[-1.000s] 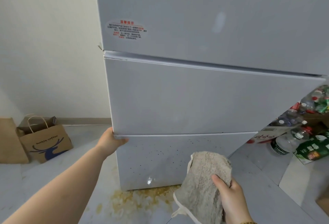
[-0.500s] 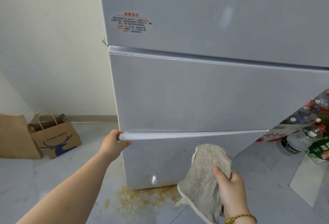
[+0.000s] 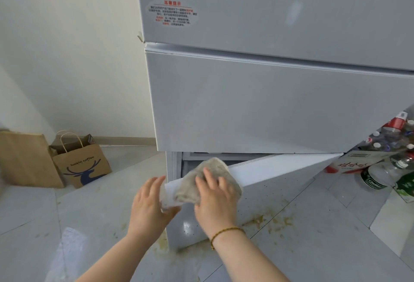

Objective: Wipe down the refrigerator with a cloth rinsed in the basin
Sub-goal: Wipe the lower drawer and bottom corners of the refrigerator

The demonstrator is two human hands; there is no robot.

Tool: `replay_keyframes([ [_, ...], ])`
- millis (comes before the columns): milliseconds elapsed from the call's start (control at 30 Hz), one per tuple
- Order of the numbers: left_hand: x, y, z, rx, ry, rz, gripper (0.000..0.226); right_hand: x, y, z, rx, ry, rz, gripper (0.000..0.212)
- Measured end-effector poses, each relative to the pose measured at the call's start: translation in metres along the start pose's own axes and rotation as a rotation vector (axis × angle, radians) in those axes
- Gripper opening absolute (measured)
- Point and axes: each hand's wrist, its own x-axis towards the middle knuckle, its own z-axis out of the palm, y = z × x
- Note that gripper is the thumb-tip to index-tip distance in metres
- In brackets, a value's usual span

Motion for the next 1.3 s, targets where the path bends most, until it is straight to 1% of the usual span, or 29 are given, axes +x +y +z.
replay_keyframes([
  [33, -0.004, -0.001, 0.005, 0.149, 0.012, 0.154, 0.085, -0.002, -0.004, 0.007, -0.060, -0.058, -0.011, 0.055],
  [67, -0.007, -0.002, 0.009, 0.265, 0.022, 0.273, 0.087, -0.004, -0.005, 0.012, -0.097, -0.083, -0.032, 0.044],
  [100, -0.010, 0.001, 0.011, 0.320, 0.027, 0.350, 0.082, -0.006, -0.001, 0.013, -0.107, -0.108, -0.055, 0.029],
  [133, -0.013, 0.006, 0.014, 0.344, 0.052, 0.403, 0.068, -0.008, 0.006, 0.014, -0.111, -0.122, -0.074, 0.027],
  [167, -0.015, 0.008, 0.016, 0.355, 0.072, 0.434, 0.055, -0.011, 0.014, 0.012, -0.112, -0.153, -0.084, 0.039],
  [200, -0.017, 0.010, 0.018, 0.384, 0.085, 0.456, 0.048, -0.011, 0.022, 0.008, -0.132, -0.147, -0.077, 0.048],
  [233, -0.017, 0.010, 0.019, 0.420, 0.084, 0.457, 0.048, -0.008, 0.033, 0.002, -0.118, -0.147, -0.049, 0.051],
  [267, -0.016, 0.011, 0.022, 0.457, 0.122, 0.458, 0.046, -0.003, 0.045, -0.001, -0.099, -0.123, -0.043, 0.052],
  [333, -0.012, 0.014, 0.031, 0.492, 0.192, 0.444, 0.043, 0.006, 0.082, -0.008, -0.102, -0.128, -0.033, 0.056],
  [367, -0.011, 0.017, 0.033, 0.506, 0.196, 0.431, 0.043, 0.011, 0.101, -0.013, -0.110, -0.169, 0.012, 0.058],
  [400, -0.011, 0.022, 0.032, 0.533, 0.177, 0.404, 0.046, 0.017, 0.122, -0.019, -0.135, -0.158, 0.044, 0.059],
  [467, -0.012, 0.034, 0.033, 0.559, 0.121, 0.304, 0.061, 0.028, 0.166, -0.030, -0.139, -0.133, 0.102, 0.058],
  [500, -0.013, 0.038, 0.034, 0.548, 0.109, 0.247, 0.062, 0.033, 0.185, -0.036, -0.133, -0.122, 0.137, 0.057],
  [567, -0.015, 0.046, 0.034, 0.534, 0.102, 0.157, 0.058, 0.040, 0.215, -0.043, -0.101, -0.096, 0.186, 0.056],
  [600, -0.015, 0.051, 0.037, 0.484, 0.092, 0.097, 0.054, 0.041, 0.228, -0.045, -0.092, -0.094, 0.193, 0.056],
  [667, -0.019, 0.055, 0.037, 0.457, 0.050, -0.023, 0.049, 0.038, 0.240, -0.043, -0.066, -0.069, 0.214, 0.057],
  [767, -0.019, 0.057, 0.039, 0.440, 0.053, -0.014, 0.050, 0.039, 0.244, -0.035, -0.006, 0.047, 0.291, 0.054],
  [867, -0.019, 0.061, 0.040, 0.467, 0.102, -0.050, 0.051, 0.048, 0.230, -0.024, 0.047, 0.138, 0.335, 0.043],
  [933, -0.014, 0.060, 0.043, 0.501, 0.107, -0.052, 0.054, 0.049, 0.208, -0.018, 0.039, 0.165, 0.253, 0.041],
  [1000, -0.012, 0.048, 0.050, 0.552, 0.199, 0.029, 0.060, 0.044, 0.176, -0.011, 0.019, 0.180, 0.065, 0.041],
  [1067, -0.011, 0.046, 0.052, 0.594, 0.222, 0.057, 0.064, 0.034, 0.136, -0.001, 0.055, 0.171, -0.101, 0.043],
  [1167, -0.011, 0.041, 0.049, 0.591, 0.281, 0.135, 0.066, 0.020, 0.088, 0.007, 0.102, 0.021, -0.260, 0.054],
  [1233, -0.007, 0.036, 0.045, 0.581, 0.305, 0.202, 0.067, 0.019, 0.081, 0.007, 0.113, 0.020, -0.308, 0.057],
  [1300, 0.000, 0.030, 0.039, 0.576, 0.280, 0.246, 0.066, 0.022, 0.092, 0.006, 0.105, 0.079, -0.375, 0.057],
])
